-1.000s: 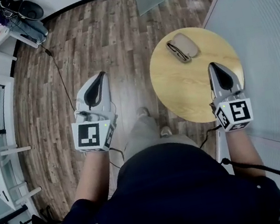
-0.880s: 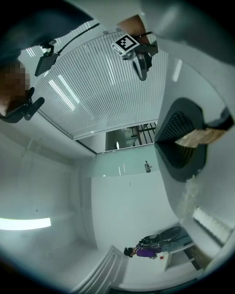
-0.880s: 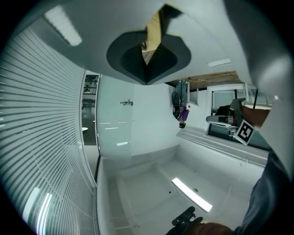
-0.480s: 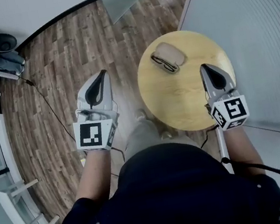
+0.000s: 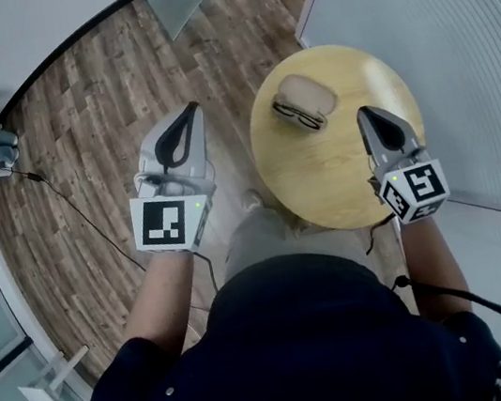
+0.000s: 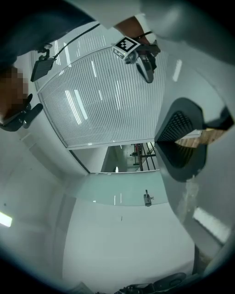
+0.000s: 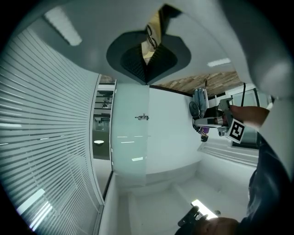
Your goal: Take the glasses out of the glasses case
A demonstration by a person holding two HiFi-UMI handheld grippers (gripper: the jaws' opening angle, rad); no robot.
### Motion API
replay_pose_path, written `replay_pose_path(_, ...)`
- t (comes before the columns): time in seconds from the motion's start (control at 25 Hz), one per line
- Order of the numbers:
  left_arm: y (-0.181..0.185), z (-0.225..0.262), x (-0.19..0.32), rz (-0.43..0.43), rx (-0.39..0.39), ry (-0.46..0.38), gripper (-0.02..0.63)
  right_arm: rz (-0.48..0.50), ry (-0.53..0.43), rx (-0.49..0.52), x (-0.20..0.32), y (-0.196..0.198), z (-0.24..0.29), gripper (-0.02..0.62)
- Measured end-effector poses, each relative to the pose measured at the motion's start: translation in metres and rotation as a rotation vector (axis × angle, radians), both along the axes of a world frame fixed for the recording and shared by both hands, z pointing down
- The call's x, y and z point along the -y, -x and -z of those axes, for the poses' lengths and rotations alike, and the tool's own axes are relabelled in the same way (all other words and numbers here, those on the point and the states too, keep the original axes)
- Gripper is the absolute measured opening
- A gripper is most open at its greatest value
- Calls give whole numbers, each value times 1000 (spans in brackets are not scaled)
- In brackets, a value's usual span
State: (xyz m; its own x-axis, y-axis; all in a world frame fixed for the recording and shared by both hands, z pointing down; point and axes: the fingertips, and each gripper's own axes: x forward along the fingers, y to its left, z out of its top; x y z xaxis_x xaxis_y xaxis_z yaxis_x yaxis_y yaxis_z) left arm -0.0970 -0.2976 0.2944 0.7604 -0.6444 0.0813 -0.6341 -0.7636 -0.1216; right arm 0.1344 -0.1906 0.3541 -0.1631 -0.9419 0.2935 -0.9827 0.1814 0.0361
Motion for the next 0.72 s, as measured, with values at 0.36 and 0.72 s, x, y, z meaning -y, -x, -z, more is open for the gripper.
replay_pose_path(0.36,-38,-45,30,-88,-16,54,6,2,79,5,31,2,-58,9)
replay_pose_path(0.72,-55,-103,62,-58,38,111,6,56,145,43,67,-5,-120,9)
